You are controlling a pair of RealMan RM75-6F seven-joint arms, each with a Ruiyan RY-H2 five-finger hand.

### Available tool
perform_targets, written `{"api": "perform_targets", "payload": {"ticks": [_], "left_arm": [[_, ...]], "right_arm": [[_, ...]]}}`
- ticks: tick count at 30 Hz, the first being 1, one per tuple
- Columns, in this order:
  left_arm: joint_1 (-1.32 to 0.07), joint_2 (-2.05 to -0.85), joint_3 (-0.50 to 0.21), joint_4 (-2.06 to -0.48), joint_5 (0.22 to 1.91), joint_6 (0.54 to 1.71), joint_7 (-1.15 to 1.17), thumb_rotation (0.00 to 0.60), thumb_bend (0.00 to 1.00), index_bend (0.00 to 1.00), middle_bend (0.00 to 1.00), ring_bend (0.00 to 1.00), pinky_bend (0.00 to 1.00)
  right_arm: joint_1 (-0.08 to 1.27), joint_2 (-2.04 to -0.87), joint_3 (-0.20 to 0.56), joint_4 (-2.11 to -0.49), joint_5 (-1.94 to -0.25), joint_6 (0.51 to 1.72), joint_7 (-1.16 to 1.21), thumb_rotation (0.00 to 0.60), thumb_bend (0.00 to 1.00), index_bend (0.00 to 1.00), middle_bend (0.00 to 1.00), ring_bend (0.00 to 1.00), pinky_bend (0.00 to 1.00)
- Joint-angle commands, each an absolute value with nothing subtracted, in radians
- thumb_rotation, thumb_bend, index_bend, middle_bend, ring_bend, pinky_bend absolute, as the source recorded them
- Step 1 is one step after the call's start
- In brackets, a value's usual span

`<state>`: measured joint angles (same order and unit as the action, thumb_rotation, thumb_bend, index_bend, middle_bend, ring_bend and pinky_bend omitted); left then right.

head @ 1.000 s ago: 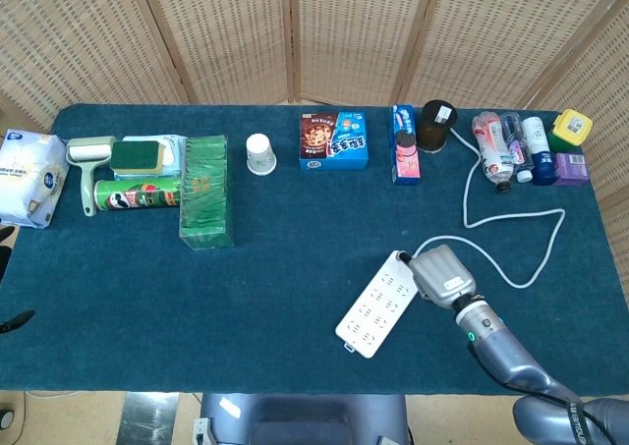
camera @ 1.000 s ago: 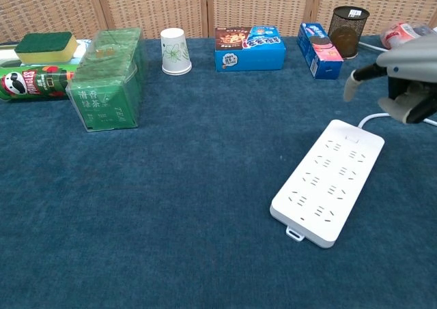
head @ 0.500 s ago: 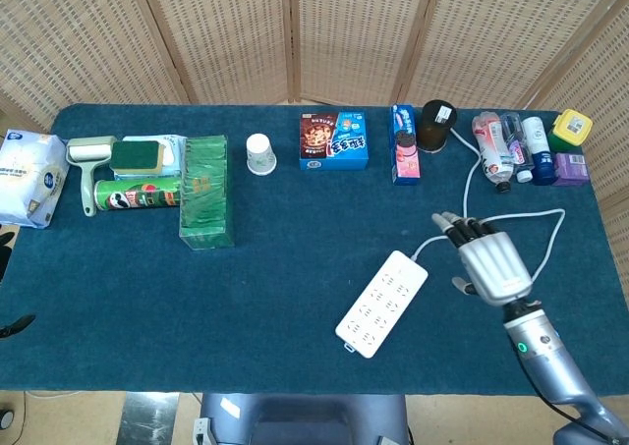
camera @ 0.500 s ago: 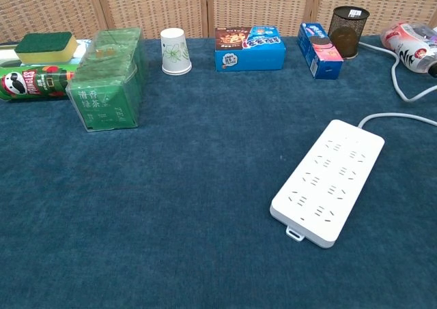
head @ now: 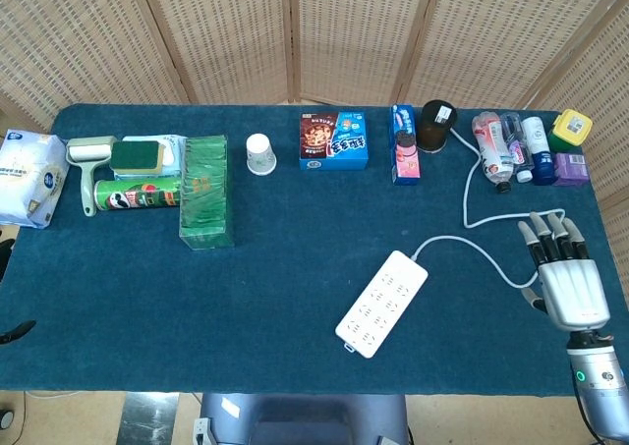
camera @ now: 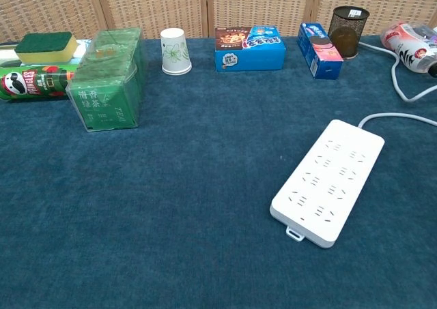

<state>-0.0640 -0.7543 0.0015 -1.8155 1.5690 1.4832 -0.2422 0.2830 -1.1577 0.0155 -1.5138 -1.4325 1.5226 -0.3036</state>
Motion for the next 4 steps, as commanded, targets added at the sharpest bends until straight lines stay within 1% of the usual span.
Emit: {"api": "perform_targets", "payload": {"ticks": [1,4], "left_arm": [[-0.062,-0.760,0.003,-1.810,1.569,1.484,-0.239,0.600,0.12,0.00,0.00,0.00,0.00],[-0.060,-0.764,0.003,-1.806,1.569,1.488,-0.235,0.600,0.12,0.00,0.00,0.00,0.00]], "right_arm": [[0.271,-1.147,0.030,-1.533,-1.412,1.516,-0.333,0.600,0.00,0.08,0.02,0.00,0.00],[0.266,-1.141,0.042,-1.551,-1.401,1.515,-0.349,0.600,0.00,0.09,0.02,0.00,0.00]]}}
